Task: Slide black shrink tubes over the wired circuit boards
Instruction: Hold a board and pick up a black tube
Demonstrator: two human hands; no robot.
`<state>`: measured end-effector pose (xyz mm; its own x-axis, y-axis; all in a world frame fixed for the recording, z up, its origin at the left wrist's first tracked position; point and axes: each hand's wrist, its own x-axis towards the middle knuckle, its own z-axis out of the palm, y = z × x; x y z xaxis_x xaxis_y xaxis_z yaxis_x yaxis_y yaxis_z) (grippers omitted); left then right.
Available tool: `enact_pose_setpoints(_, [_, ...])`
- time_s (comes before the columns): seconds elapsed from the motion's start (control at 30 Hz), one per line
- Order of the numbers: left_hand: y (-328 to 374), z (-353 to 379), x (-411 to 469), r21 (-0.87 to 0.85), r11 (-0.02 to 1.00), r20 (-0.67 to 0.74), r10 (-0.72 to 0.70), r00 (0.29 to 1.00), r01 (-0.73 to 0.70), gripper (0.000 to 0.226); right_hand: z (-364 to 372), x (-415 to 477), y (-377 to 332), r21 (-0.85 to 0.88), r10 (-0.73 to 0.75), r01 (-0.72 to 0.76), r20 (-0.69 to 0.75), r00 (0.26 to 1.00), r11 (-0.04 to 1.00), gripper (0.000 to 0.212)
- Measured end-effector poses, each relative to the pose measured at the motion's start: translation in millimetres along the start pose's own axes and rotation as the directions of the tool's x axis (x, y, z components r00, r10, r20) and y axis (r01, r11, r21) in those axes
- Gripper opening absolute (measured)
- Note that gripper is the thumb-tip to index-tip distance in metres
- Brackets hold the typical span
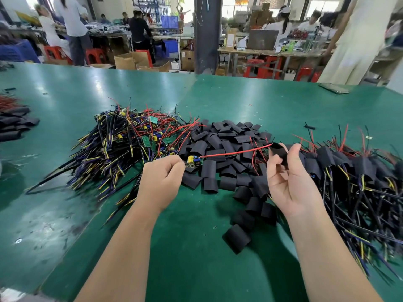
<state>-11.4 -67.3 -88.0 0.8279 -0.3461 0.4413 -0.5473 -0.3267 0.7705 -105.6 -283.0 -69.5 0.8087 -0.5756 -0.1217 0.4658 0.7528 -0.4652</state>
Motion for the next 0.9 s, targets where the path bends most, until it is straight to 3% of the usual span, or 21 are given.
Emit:
enact_pose_setpoints(0.33, [2, -1, 0, -0.079, 0.997, 0.049, 0.016, 0.999, -0.012, 0.033, -6, 5, 1, -0.087, -0.052, 0.056, 0.044, 0.998, 0.995, 0.038])
enact_pose_setpoints(0.53, [2, -2, -1, -0.072, 0.997, 0.050, 0.016, 0.999, -0.012, 0.032, 0, -3, -1, -0.029, 0.039, -0.034, 0.215, 0.976, 0.999, 0.042])
enact_pose_setpoints(0.6, [2, -2, -1, -0.074, 0.997, 0.041, 0.014, 0.999, -0.011, 0.031, 1, -5, -1, -0.029, 0.070, -0.064, 0.282, 0.957, 0.998, 0.052])
enact_pose_setpoints(0.73, [3, -3, -1, -0.072, 0.997, 0.038, 0.017, 0.999, -0.014, 0.032, 4, -8, -3, -0.087, 0.089, -0.061, 0.364, 0.927, 0.994, 0.091])
enact_pose_setpoints(0.8, [3, -3, -1, -0.074, 0.997, 0.043, 0.011, 0.999, -0.008, 0.032, 4, -9, -3, -0.115, 0.063, -0.023, 0.357, 0.932, 0.993, 0.080])
enact_pose_setpoints(0.9, [5, 0, -1, -0.072, 0.997, 0.068, 0.025, 0.997, -0.020, 0.032, 6, -14, 1, -0.171, 0.022, 0.040, 0.350, 0.937, 0.984, 0.039])
